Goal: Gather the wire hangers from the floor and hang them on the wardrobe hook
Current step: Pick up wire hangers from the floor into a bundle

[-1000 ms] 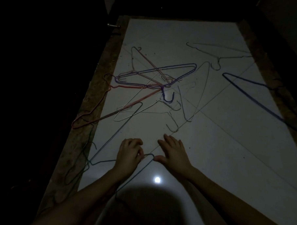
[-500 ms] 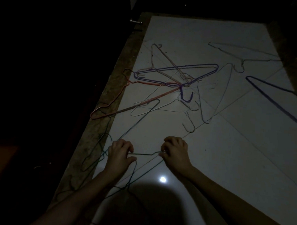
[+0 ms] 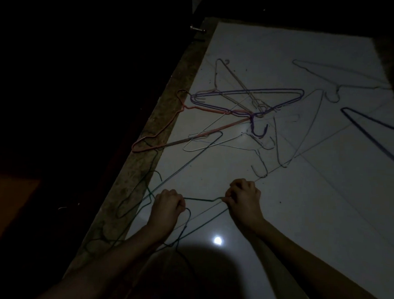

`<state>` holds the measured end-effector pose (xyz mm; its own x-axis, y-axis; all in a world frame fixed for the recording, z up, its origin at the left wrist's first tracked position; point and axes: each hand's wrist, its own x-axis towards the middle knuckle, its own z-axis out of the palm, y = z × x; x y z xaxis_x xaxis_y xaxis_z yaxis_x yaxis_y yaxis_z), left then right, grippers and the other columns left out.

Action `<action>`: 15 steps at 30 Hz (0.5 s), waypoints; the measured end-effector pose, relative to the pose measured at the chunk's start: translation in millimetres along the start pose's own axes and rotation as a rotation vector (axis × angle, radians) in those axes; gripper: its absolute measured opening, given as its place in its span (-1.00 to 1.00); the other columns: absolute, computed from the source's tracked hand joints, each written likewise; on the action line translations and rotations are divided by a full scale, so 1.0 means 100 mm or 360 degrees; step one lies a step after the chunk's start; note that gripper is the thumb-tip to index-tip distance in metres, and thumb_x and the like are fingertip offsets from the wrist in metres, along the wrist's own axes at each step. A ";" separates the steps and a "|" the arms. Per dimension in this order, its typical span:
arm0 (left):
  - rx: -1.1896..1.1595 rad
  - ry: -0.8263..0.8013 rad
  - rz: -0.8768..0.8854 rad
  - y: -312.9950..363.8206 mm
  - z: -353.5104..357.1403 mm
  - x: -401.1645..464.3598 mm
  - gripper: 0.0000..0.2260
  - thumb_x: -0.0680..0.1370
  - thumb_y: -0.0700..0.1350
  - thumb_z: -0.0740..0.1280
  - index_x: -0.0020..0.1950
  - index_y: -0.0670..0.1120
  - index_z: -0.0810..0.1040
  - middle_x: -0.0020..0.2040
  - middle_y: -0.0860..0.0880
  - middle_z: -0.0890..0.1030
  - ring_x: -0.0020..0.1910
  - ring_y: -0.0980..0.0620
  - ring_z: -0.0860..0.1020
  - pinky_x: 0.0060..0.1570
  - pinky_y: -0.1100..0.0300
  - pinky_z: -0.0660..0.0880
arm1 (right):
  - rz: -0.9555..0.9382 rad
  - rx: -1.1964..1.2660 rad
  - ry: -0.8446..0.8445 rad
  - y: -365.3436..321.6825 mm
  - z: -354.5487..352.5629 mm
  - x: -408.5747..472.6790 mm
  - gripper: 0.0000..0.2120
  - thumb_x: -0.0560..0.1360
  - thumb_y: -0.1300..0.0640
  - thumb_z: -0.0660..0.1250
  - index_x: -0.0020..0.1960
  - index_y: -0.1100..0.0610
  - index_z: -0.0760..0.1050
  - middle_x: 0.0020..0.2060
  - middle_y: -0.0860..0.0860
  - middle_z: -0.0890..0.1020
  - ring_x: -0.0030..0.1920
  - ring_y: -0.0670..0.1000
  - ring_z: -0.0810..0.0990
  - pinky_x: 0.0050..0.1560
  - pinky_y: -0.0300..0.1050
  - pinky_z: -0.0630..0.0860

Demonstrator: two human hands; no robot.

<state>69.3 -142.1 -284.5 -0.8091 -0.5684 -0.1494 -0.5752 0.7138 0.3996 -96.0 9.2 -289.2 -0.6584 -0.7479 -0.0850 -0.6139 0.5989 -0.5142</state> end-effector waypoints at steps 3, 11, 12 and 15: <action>0.0307 -0.0029 0.0126 0.07 0.00 0.04 -0.87 0.38 -0.33 0.38 -0.23 -0.11 0.56 -0.17 -0.06 0.57 -0.09 -0.05 0.50 -0.10 0.15 0.28 | 0.0067 0.0016 0.0009 0.08 -0.04 -0.01 -0.85 0.48 0.02 0.33 -0.07 0.09 0.56 0.13 -0.01 0.43 0.18 0.01 0.27 0.06 -0.18 0.06; -0.0192 0.0056 -0.0014 0.42 -0.27 0.51 -0.83 0.50 -0.34 0.25 -0.17 -0.08 0.38 -0.21 0.00 0.51 -0.22 0.07 0.47 -0.34 0.43 0.30 | 0.0159 0.0099 0.0230 0.20 -0.33 0.13 -0.91 0.43 0.13 0.41 -0.13 0.15 0.58 0.04 0.03 0.50 0.13 0.08 0.34 -0.02 -0.17 0.10; -0.0351 0.0027 -0.0068 0.49 -0.35 0.59 -0.82 0.51 -0.37 0.22 -0.18 -0.10 0.37 -0.26 0.03 0.47 -0.29 0.12 0.42 -0.36 0.47 0.31 | 0.0136 0.0043 0.0245 0.23 -0.43 0.19 -0.92 0.43 0.15 0.40 -0.12 0.15 0.59 0.06 0.06 0.50 0.14 0.12 0.35 -0.01 -0.15 0.12; -0.0746 -0.0040 -0.0151 0.65 -0.50 0.90 -0.71 0.49 -0.43 0.14 -0.29 -0.06 0.34 -0.35 0.03 0.42 -0.37 0.12 0.38 -0.45 0.47 0.31 | 0.0133 -0.0052 0.0271 0.34 -0.78 0.32 -0.88 0.40 0.17 0.42 -0.08 0.18 0.61 0.09 0.09 0.50 0.15 0.16 0.34 0.00 -0.12 0.12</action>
<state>-34.5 -167.1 -227.0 -0.7616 -0.6079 -0.2246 -0.5350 0.3942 0.7472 -171.9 27.9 -243.1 -0.7701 -0.6376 0.0205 -0.5660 0.6681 -0.4829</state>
